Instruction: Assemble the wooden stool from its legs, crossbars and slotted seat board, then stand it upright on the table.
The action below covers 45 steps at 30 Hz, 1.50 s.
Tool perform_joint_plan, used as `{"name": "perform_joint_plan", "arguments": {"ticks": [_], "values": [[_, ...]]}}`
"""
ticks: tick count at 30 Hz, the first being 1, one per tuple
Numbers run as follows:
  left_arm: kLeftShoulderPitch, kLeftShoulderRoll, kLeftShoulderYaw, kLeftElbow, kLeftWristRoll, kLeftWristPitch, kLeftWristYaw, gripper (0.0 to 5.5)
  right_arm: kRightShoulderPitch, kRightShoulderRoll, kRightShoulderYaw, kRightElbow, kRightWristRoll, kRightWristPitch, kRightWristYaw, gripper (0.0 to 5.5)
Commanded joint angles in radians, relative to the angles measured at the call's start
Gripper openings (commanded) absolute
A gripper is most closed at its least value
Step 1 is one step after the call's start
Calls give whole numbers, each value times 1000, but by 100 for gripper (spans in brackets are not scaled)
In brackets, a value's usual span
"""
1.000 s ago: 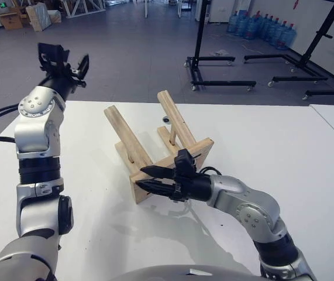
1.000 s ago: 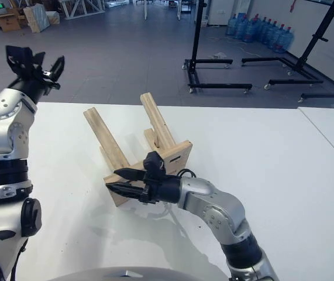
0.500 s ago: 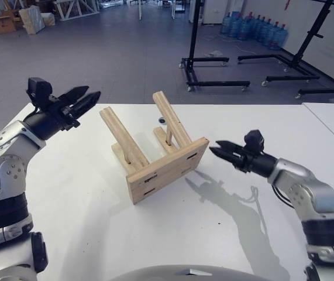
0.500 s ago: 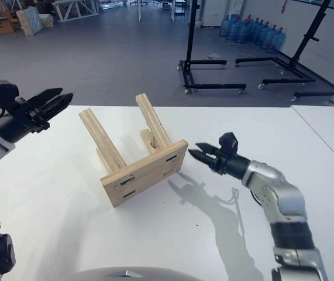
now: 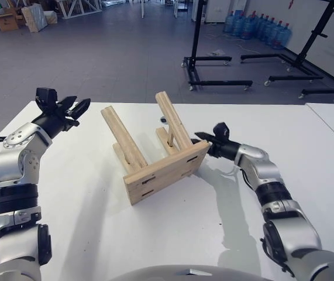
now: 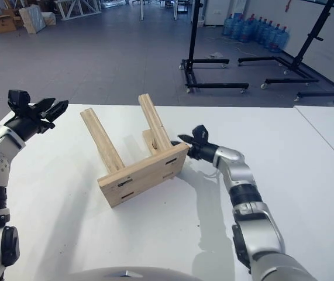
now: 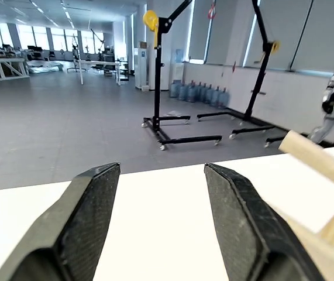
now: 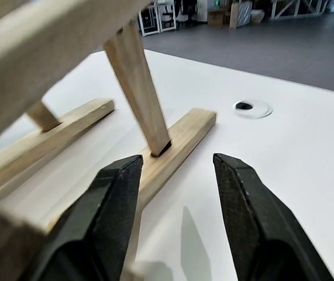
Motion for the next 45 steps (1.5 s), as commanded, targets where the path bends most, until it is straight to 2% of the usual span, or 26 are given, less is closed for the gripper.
{"name": "perform_joint_plan", "arguments": {"ticks": [1, 7, 10, 14, 21, 24, 29, 31, 34, 36, 40, 45], "values": [[67, 37, -23, -14, 58, -32, -22, 260, 204, -85, 20, -289, 65, 156, 81, 223], [93, 41, -35, -7, 100, -70, -35, 260, 353, -61, 14, -584, 126, 267, -6, 223], [74, 31, -60, 28, 150, -99, -4, 260, 354, -51, 4, -584, 117, 257, -41, 223], [64, 9, -86, 75, 199, -119, 31, 260, 358, -44, 81, -626, 92, 238, -20, 223], [40, 3, -126, 83, 201, -130, -24, 260, 240, -32, 190, -481, -63, -25, 47, 223], [34, -6, -146, 82, 205, -136, -47, 260, 239, -54, 223, -510, -51, -11, 113, 223], [80, 11, -106, 90, 194, -139, -49, 260, 292, -71, 250, -611, -21, 62, 127, 223], [98, 49, -68, 85, 137, -108, -128, 260, 307, -73, 249, -619, -23, 71, 111, 223], [198, 206, -58, 31, -2, -6, -476, 260, 340, -79, 212, -656, 4, 101, 75, 223], [232, 310, -54, 41, -45, 24, -650, 260, 380, -91, 175, -692, 31, 125, 53, 223], [296, 444, -62, 68, -39, 7, -843, 260, 419, -103, 149, -727, 51, 156, 28, 223], [316, 470, -126, 36, -40, -3, -964, 260, 412, -77, 156, -764, 74, 200, -11, 223]]}}
